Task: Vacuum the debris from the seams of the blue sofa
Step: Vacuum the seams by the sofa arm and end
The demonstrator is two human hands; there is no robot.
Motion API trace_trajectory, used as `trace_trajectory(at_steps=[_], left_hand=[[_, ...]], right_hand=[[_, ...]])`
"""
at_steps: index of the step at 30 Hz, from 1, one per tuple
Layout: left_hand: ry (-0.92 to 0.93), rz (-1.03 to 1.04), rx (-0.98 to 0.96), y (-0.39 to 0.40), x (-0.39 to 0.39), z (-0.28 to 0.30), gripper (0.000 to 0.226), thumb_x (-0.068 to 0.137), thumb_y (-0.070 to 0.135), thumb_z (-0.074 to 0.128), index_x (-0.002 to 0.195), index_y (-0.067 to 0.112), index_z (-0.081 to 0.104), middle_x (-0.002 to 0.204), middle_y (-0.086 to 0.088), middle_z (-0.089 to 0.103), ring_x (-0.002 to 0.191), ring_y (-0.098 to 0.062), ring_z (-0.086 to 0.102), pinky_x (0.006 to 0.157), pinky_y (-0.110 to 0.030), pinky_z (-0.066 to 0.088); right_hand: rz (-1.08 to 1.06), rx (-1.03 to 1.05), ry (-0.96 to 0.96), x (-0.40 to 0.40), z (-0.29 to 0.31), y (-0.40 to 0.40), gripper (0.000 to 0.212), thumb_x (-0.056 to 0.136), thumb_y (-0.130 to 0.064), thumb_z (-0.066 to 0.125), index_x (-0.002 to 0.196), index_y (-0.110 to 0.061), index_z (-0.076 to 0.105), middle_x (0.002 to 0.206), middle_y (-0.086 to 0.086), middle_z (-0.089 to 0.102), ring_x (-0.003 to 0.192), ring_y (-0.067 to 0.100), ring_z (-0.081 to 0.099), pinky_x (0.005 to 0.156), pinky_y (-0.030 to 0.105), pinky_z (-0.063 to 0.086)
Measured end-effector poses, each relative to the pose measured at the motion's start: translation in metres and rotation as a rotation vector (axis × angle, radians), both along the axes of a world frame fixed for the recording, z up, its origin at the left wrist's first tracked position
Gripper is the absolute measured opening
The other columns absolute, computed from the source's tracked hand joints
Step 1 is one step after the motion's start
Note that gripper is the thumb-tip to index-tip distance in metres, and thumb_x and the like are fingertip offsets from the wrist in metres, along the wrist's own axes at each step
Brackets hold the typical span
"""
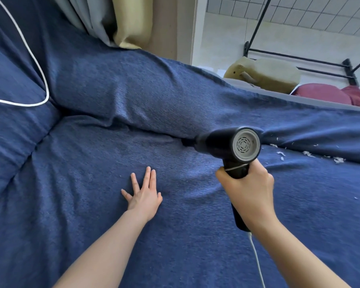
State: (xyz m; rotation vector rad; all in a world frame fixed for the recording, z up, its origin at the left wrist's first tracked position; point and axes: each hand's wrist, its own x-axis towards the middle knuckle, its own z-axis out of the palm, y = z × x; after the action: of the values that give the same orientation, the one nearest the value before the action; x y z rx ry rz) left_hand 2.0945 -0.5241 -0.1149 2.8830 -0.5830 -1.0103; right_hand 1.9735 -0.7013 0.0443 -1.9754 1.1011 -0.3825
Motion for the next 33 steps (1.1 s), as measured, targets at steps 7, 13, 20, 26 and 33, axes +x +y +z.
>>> trace_trajectory(at_steps=[7,13,20,26,33], left_hand=[[-0.045,-0.147,0.014,-0.017,-0.018,-0.002,0.095,0.093,-0.001,0.037,0.143,0.047,-0.027,0.151,0.01,-0.041,0.14,-0.044,-0.029,0.106,-0.076,0.01],[-0.044,-0.207,0.024,-0.038,-0.029,0.005,0.104,0.084,-0.012,0.034,0.143,0.052,-0.023,0.151,0.013,-0.04,0.139,-0.046,-0.03,0.107,-0.075,0.008],[-0.021,-0.298,0.018,-0.079,-0.059,0.014,0.098,0.085,-0.011,0.033,0.148,0.048,-0.016,0.152,0.015,-0.037,0.138,-0.044,-0.033,0.107,-0.076,0.005],[-0.019,-0.261,0.01,-0.098,-0.071,0.012,0.092,0.09,-0.005,0.035,0.148,0.045,-0.016,0.153,0.014,-0.035,0.138,-0.045,-0.032,0.107,-0.075,0.004],[-0.033,-0.112,-0.124,-0.113,-0.081,0.001,0.057,0.103,0.04,0.026,0.151,0.045,-0.005,0.157,0.016,-0.025,0.14,-0.042,-0.031,0.105,-0.076,-0.002]], right_hand=[[-0.039,0.023,0.013,-0.024,0.003,-0.014,0.021,0.072,-0.029,0.076,0.077,-0.018,0.058,0.064,-0.001,0.062,0.073,0.025,0.06,0.068,0.038,0.047],[-0.1,0.034,-0.006,-0.052,0.012,-0.042,0.018,0.072,-0.025,0.074,0.073,-0.016,0.059,0.064,0.005,0.066,0.073,0.03,0.067,0.066,0.037,0.05],[-0.131,0.105,-0.008,-0.076,0.016,-0.062,0.014,0.073,-0.022,0.072,0.075,-0.014,0.061,0.062,0.008,0.068,0.073,0.028,0.067,0.061,0.031,0.047],[-0.191,0.094,-0.044,-0.093,0.015,-0.083,0.016,0.073,-0.023,0.072,0.074,-0.014,0.059,0.064,0.007,0.067,0.074,0.03,0.067,0.063,0.033,0.047],[-0.148,0.106,-0.032,-0.081,-0.008,-0.104,0.019,0.073,-0.03,0.071,0.078,-0.016,0.059,0.066,0.004,0.068,0.073,0.027,0.067,0.064,0.033,0.05]])
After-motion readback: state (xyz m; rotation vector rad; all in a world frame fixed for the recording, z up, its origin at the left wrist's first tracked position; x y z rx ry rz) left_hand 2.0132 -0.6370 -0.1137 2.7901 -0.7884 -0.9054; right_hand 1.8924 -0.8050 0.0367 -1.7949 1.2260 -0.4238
